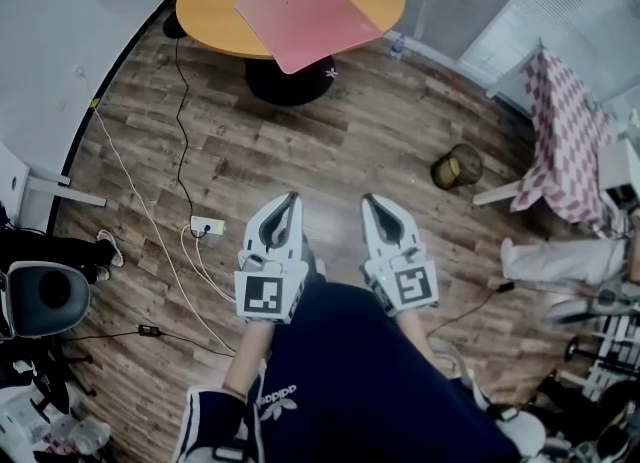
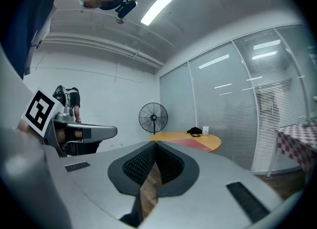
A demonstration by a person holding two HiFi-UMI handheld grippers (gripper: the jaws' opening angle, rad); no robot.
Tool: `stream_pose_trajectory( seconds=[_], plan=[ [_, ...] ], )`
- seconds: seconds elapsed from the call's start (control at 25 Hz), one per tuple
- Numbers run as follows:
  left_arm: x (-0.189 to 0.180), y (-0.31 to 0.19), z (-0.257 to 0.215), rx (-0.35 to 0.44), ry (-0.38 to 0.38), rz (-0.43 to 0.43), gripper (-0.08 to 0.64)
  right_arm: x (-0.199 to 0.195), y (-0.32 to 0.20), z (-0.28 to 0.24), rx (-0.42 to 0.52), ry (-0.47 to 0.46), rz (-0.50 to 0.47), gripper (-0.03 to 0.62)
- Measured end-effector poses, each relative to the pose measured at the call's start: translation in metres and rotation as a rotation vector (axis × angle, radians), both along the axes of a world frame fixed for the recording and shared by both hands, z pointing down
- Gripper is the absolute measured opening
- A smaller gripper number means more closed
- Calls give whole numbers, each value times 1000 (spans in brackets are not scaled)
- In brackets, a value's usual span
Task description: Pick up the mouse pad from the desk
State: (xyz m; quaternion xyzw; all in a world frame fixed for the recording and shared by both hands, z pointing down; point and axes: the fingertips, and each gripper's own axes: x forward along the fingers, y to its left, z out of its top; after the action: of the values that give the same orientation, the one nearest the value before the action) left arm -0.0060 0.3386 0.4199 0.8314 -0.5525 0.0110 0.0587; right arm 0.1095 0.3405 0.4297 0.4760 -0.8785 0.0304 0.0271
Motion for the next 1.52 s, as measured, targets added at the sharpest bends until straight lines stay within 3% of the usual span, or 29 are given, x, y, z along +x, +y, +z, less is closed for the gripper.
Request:
stream_pose_trajectory(
  seconds=[0.76, 0.96, 1.16, 1.52],
  plan=[
    [-59, -171, -24, 10, 39, 119, 8, -55, -159, -4, -49, 50, 67, 4],
    [-83, -195, -19, 22, 51, 98, 7, -60, -177, 1, -49, 40, 85, 3],
    [-97, -219, -7, -4, -10, 55, 8, -56, -198, 5, -59, 42, 88, 3],
    [-91, -283, 3, -27, -9, -12, 8, -43, -272, 17, -72, 42, 45, 3]
  ],
)
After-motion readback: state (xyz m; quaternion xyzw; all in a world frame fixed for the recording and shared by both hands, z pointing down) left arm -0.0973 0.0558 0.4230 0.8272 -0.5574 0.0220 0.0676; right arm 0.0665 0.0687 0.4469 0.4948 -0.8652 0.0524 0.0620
